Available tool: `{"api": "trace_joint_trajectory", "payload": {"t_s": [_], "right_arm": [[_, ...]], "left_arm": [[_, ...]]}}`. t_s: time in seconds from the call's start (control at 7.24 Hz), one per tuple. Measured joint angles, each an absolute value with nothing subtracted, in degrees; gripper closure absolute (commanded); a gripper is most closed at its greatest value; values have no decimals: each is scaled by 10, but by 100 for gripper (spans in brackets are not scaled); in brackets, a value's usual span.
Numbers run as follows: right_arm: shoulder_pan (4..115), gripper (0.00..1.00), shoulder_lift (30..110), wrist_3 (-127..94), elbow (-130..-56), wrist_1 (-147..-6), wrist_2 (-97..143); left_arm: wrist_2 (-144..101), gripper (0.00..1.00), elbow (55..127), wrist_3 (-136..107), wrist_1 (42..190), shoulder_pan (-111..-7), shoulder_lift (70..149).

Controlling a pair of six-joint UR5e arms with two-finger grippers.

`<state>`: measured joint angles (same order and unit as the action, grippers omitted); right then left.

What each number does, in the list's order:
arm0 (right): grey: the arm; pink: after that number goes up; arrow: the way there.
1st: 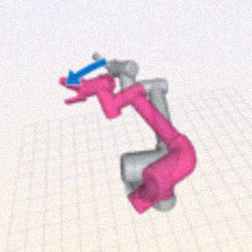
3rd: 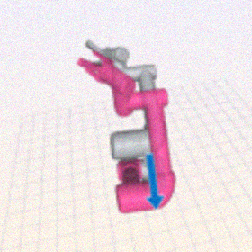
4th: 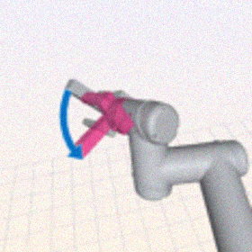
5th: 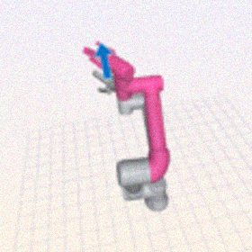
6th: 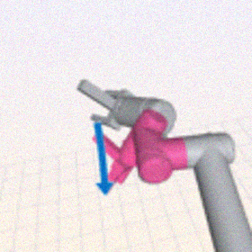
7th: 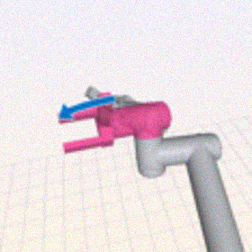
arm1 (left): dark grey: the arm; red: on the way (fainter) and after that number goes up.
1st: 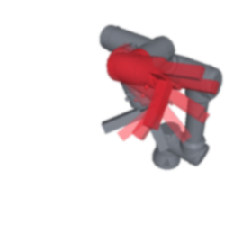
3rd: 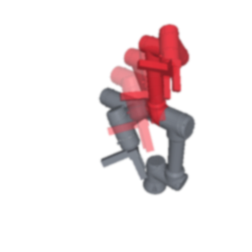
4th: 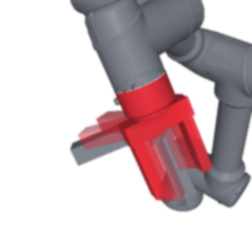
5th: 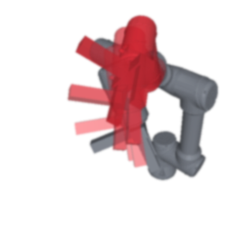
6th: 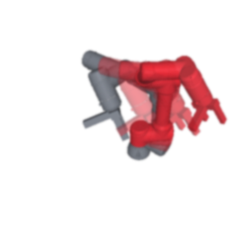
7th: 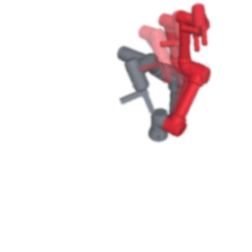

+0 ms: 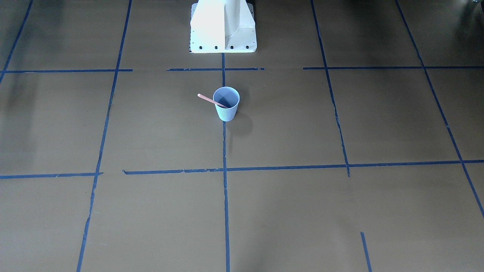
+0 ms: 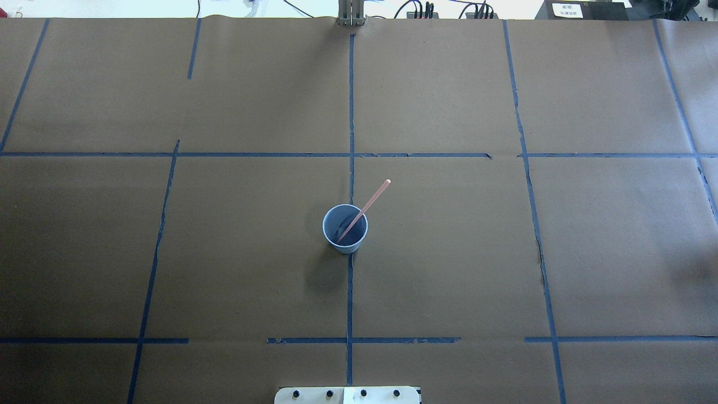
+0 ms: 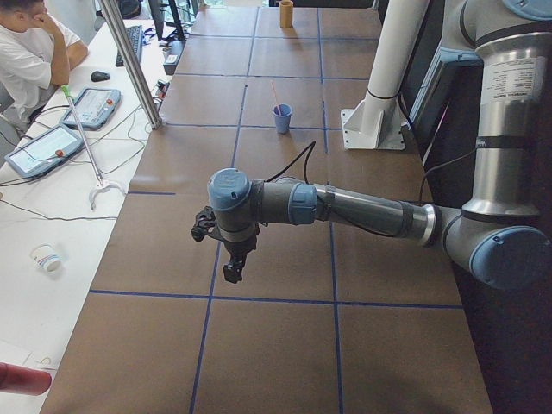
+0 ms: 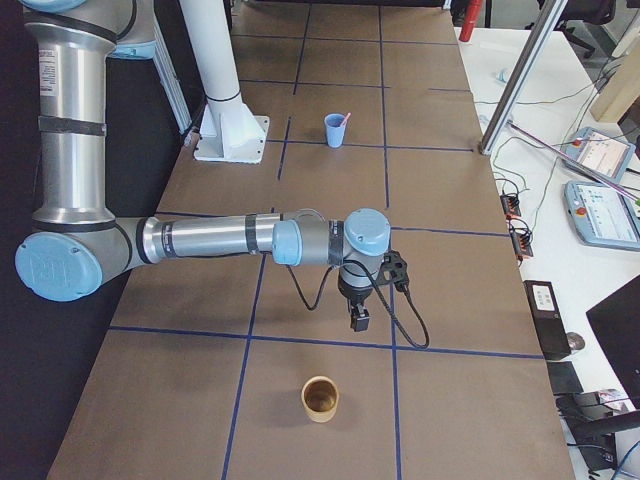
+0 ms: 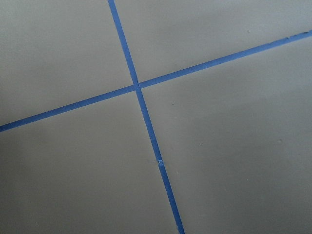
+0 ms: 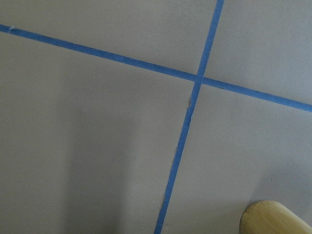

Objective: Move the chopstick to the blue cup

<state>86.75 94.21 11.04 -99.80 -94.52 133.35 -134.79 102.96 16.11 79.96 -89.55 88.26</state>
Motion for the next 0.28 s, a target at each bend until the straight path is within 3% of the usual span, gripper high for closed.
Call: {"api": "trace_joint_trajectory", "payload": {"t_s": [0.28], "right_arm": [[867,0,941,109,-999,-945,1336]], "left_arm": [[-1347,0,1028,161,799,-895,886]]}}
